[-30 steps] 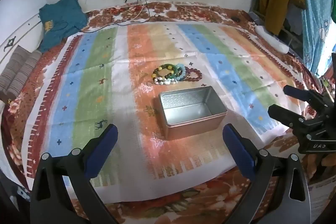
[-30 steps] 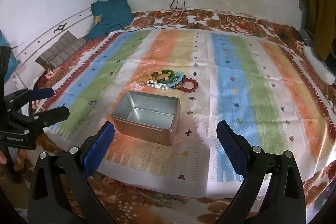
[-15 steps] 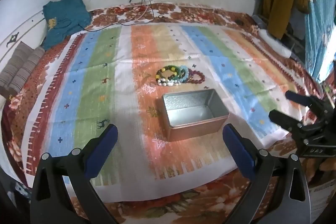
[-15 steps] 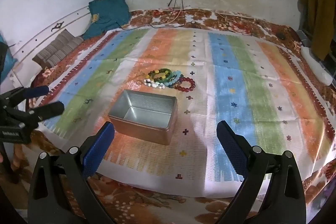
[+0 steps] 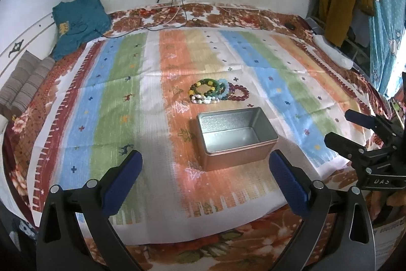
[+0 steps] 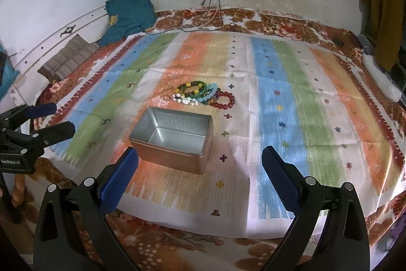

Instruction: Organize jewelry

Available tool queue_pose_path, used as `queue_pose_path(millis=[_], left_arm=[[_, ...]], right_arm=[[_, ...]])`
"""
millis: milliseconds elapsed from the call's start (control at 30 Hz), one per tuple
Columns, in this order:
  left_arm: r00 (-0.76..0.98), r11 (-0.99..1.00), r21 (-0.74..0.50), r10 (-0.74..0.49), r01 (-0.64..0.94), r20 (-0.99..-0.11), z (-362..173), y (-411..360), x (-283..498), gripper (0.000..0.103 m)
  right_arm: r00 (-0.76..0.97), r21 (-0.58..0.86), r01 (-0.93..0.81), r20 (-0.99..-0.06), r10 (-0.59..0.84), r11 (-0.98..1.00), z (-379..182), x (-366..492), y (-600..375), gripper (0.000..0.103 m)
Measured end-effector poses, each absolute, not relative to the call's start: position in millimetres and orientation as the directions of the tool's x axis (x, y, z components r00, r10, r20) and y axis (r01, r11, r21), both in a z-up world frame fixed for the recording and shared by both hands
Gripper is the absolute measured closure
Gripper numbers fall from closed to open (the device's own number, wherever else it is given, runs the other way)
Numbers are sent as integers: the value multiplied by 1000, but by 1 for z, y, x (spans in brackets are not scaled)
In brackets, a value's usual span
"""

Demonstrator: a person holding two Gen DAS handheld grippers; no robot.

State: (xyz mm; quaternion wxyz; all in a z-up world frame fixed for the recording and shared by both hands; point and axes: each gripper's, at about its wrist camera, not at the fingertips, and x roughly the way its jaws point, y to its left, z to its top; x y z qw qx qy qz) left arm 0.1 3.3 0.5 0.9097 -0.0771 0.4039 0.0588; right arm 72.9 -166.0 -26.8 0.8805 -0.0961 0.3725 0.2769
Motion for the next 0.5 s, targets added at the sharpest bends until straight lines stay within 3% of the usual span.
queue_pose_path(millis=[500], left_arm=[[666,983,-77,56,-169,-744,1,2,1,6]], right_arm=[[566,34,-558,-715,411,829,-30,74,-165,4]])
